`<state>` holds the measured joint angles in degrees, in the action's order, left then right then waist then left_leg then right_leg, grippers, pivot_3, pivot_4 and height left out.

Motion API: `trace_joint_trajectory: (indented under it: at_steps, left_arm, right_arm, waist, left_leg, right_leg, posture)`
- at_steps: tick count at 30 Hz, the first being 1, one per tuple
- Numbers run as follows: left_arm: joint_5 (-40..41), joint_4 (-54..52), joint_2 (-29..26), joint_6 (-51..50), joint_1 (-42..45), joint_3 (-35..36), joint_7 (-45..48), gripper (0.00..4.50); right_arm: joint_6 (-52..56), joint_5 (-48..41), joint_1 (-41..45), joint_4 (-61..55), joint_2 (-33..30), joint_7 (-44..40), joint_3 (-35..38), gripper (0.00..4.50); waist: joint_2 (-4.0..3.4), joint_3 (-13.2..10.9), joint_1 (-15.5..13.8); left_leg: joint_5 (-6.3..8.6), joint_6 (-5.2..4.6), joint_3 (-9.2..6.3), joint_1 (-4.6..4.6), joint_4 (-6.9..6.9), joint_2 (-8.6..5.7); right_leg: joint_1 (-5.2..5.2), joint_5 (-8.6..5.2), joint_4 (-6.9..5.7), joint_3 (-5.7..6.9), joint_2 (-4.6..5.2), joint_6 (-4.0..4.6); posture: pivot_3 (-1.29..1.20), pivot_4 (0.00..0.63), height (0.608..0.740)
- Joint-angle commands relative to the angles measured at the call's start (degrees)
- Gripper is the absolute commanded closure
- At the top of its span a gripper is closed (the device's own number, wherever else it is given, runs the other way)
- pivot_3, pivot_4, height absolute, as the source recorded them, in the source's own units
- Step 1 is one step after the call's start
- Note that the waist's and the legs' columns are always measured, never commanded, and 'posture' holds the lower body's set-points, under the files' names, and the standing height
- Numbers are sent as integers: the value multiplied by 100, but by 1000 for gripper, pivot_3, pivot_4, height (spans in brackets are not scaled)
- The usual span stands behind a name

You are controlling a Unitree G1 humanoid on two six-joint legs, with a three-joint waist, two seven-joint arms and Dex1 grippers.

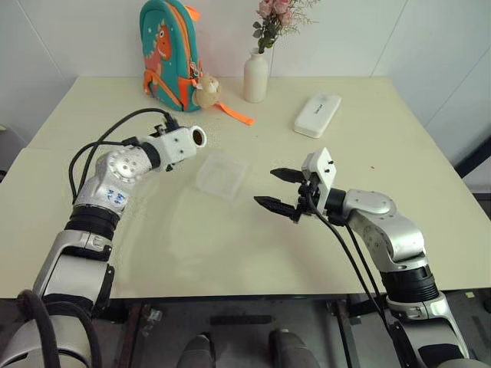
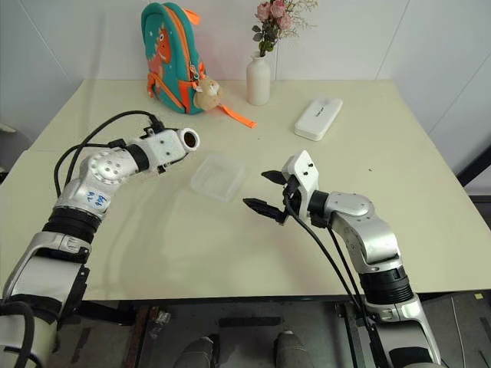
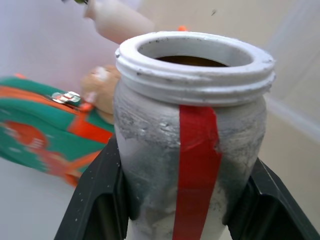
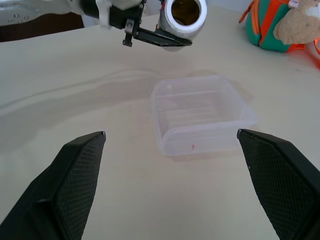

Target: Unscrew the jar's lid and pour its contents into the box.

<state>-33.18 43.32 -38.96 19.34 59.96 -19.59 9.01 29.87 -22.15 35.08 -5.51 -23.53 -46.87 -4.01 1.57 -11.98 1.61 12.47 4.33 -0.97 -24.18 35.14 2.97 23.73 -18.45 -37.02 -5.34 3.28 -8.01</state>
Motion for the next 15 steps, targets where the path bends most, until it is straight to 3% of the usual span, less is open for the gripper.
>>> trace_joint_trajectory:
  at_steps: [1, 5, 15]
  left_arm:
    - [-1965, -69, -348, 154, 538, -883, -1992, 2568]
    - [-3603, 83, -400, -28, 923, -1986, -3259, 2568]
    - [-4597, 521, -113, -765, 1351, -2547, -3766, 2568]
  right_arm:
    - [-121, -80, 4, -107, 56, 79, 129, 59]
    - [-110, -103, 13, -83, 108, 119, 136, 59]
    - [-50, -221, -28, -91, 295, 278, 210, 59]
  waist:
    - [1, -1, -8]
    - [1, 0, -20]
    - [2, -1, -12]
  left_leg:
    - [0, 0, 1, 0, -1, -2]
    - [2, -3, 3, -3, -3, -6]
    - [1, -2, 7, -3, -7, -6]
  right_leg:
    - [0, 1, 2, -1, 0, -2]
    - [-1, 2, 11, -3, 1, -5]
    - [6, 2, 2, -4, 0, -5]
  posture:
    - [0, 150, 740]
    - [0, 150, 740]
    - [0, 150, 740]
